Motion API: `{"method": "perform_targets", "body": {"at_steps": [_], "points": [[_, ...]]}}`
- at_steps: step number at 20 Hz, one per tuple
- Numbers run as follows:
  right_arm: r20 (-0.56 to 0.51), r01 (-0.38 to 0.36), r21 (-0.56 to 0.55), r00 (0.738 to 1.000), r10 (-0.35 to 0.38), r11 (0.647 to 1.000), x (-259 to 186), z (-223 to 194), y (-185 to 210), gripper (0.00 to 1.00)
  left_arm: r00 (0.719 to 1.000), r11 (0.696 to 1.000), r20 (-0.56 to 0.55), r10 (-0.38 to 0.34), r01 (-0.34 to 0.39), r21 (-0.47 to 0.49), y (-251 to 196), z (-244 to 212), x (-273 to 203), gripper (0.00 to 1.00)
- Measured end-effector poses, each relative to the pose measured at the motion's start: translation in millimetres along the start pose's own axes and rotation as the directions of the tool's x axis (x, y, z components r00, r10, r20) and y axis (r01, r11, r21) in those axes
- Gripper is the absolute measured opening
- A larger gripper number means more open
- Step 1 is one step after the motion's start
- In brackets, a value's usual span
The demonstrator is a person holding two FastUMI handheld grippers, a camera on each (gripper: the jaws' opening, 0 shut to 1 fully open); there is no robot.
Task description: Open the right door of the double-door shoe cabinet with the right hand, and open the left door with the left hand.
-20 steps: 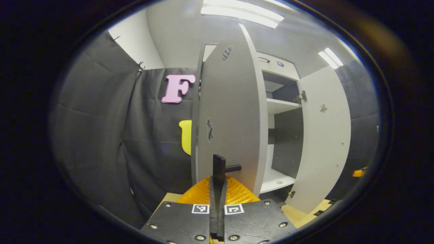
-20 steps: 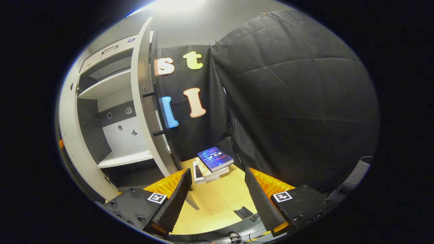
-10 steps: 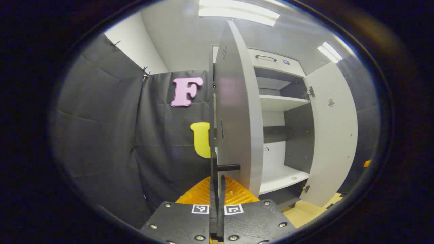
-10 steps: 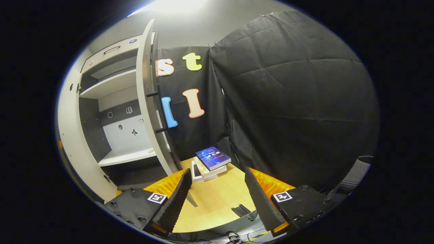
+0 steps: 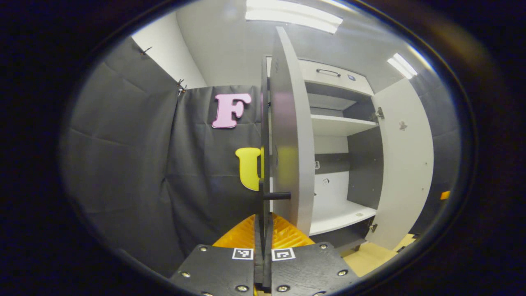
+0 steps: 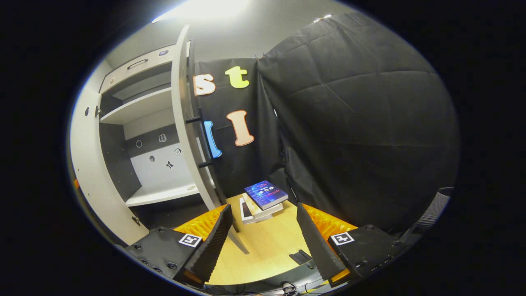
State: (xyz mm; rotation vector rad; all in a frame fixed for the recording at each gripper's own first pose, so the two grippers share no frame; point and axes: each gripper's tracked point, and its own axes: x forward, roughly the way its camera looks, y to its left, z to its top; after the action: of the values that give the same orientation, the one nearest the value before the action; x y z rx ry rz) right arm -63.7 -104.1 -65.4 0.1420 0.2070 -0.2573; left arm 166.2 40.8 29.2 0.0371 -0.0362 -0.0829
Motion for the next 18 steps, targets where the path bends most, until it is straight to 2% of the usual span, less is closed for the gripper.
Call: {"method": "perform_targets", "body": {"at_steps": [4,8,13,16,18], "points": [[0.001,-0.026,-0.001,1.0,0.026,1.0,1.7,-0.2,12.3,0.98,0.999,1.0,-0.027,0.027,-0.027,-0.011,-0.9,-4.3,-16.7,0.0],[-0.011,-0.042,-0.005,0.999,0.042,0.999,3.4,-1.7,20.8,0.98,1.0,1.0,-0.006,0.025,-0.025,-0.011,-13.4,3.1,-44.4,0.01],[0.011,-0.1,0.036,0.995,0.1,0.994,2.5,5.1,44.1,0.98,0.999,1.0,0.032,0.002,-0.003,0.014,-47.3,10.8,-76.1,0.02],[0.021,-0.136,0.022,0.99,0.136,0.99,0.8,4.5,58.8,0.98,0.998,0.998,0.057,0.007,-0.01,0.057,-60.3,8.6,-87.7,0.41],[0.031,-0.15,-0.003,0.988,0.15,0.989,-3.5,4.0,65.3,0.98,0.999,0.998,0.042,0.01,-0.012,0.058,-66.5,0.1,-91.2,0.77]]}}
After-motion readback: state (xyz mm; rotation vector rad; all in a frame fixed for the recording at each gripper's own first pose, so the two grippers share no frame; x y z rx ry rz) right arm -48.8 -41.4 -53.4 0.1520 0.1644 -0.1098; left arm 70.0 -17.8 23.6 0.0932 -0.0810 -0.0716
